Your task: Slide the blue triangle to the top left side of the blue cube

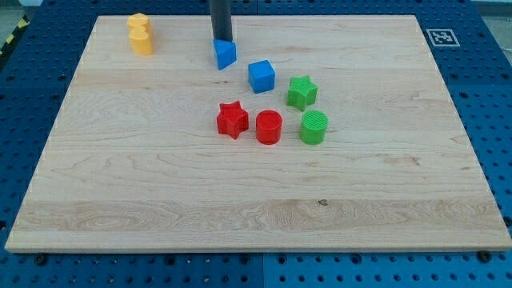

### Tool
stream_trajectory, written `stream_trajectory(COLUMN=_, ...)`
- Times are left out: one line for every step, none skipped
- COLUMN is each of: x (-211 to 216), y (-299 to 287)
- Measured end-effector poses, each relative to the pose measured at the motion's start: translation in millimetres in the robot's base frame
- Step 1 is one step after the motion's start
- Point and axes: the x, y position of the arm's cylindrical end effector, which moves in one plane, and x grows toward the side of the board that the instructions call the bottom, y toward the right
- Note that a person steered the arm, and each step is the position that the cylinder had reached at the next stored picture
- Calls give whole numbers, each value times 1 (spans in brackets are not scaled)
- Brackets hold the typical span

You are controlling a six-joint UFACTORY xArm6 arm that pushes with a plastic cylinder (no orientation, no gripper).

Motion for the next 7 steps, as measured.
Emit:
stream_trajectory(x=-19, y=-5)
stream_trajectory(x=-28, y=-5)
stream_trajectory(x=-24, y=-7)
stream_trajectory(x=7, y=-15)
stream_trajectory(x=24, y=-21)
stream_trajectory(x=24, y=-22)
stream_trajectory(x=25, y=-22)
